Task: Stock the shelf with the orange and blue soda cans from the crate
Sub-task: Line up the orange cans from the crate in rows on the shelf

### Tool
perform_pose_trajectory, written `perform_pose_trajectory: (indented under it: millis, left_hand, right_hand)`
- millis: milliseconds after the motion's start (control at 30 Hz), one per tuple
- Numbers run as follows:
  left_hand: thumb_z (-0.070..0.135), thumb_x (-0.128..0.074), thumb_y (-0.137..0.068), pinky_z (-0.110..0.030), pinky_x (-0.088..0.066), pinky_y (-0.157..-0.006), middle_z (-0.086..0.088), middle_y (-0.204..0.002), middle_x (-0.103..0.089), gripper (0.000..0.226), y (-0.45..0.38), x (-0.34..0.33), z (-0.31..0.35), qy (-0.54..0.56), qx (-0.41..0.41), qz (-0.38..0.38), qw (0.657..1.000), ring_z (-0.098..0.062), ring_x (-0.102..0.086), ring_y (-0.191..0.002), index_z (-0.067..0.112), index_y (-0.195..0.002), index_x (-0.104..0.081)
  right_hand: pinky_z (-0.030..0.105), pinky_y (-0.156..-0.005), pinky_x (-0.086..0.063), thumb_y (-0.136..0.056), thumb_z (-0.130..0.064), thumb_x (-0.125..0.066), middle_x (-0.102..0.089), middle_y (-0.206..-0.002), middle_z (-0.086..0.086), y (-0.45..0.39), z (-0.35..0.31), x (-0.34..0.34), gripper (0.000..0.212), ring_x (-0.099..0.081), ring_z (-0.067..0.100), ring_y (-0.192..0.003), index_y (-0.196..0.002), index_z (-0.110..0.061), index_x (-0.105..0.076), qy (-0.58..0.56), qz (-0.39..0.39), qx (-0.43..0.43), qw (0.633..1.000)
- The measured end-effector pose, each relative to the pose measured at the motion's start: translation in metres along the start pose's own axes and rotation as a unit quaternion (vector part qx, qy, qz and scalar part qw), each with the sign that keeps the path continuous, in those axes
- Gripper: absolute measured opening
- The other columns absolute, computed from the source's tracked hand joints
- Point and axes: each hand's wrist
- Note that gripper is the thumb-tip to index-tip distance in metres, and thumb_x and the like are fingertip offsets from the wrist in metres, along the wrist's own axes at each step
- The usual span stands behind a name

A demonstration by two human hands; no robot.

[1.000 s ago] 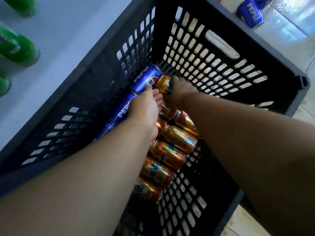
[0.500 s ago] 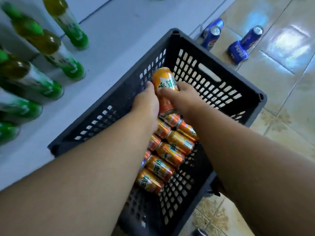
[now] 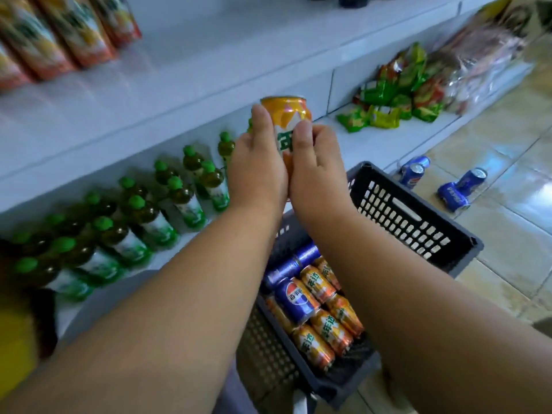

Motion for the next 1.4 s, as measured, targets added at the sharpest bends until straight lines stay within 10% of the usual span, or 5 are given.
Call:
perform_pose_trajectory:
  millis: [300,633,800,1167,1400]
  left_hand:
    - [0.079,-0.027,-0.082,-0.046,-0.058,-0.083,0.002,-0.096,-0.075,0.068,-0.051,0.102,0.077,0.026,-0.112,0.098,0.989,-0.019,-0.073,-0.089,0.028,-0.102,-0.067]
    - [0.055,-0.027,-0.103,-0.026,-0.052,-0.073,0.010,-0.091,-0.067,0.041,-0.157,0.142,0.091,-0.013,-0.080,0.066,0.995,-0.008,-0.066,-0.087,0.034,-0.088,-0.060]
    - [0.033,-0.046,-0.102,-0.030,-0.044,-0.086,0.009,-0.105,-0.061,0.023,-0.205,0.151,0.077,-0.113,-0.095,0.132,0.980,-0.017,-0.059,-0.104,0.028,-0.118,-0.061]
    - [0.019,-0.056,-0.093,-0.015,-0.036,-0.074,0.021,-0.107,-0.052,0.049,-0.217,0.153,0.070,-0.069,-0.089,0.165,0.980,-0.004,-0.048,-0.095,0.029,-0.139,-0.046]
    - [0.025,-0.057,-0.092,-0.030,-0.041,-0.094,0.012,-0.137,-0.052,0.059,-0.222,0.155,0.068,-0.058,-0.086,0.152,0.983,-0.015,-0.051,-0.119,0.030,-0.147,-0.038]
  right_hand:
    - [0.039,-0.086,-0.058,-0.092,-0.040,-0.065,-0.071,-0.103,-0.007,-0.027,-0.097,-0.067,0.035,-0.071,0.010,-0.090,-0.124,-0.028,-0.060,0.032,-0.242,0.099,0.965]
    - [0.037,-0.090,-0.055,-0.088,-0.028,-0.073,-0.068,-0.104,-0.006,-0.118,-0.095,-0.174,0.039,-0.067,0.014,-0.095,-0.122,-0.020,-0.057,0.115,-0.249,0.117,0.955]
    - [0.034,-0.087,-0.053,-0.088,-0.027,-0.072,-0.064,-0.104,-0.004,-0.162,-0.083,-0.217,0.041,-0.064,0.017,-0.096,-0.124,-0.018,-0.054,0.145,-0.215,0.141,0.956]
    - [0.044,-0.096,-0.050,-0.090,-0.025,-0.067,-0.064,-0.120,0.002,-0.214,-0.073,-0.269,0.045,-0.062,0.023,-0.109,-0.130,-0.016,-0.047,0.178,-0.209,0.138,0.951]
    - [0.045,-0.097,-0.050,-0.095,-0.025,-0.060,-0.062,-0.124,0.007,-0.221,-0.074,-0.280,0.042,-0.060,0.027,-0.113,-0.132,-0.016,-0.043,0.199,-0.204,0.126,0.950]
Point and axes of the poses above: each hand's wrist, its own y-axis away from the middle knuckle, its own x-axis out of the back of the hand, z = x × y
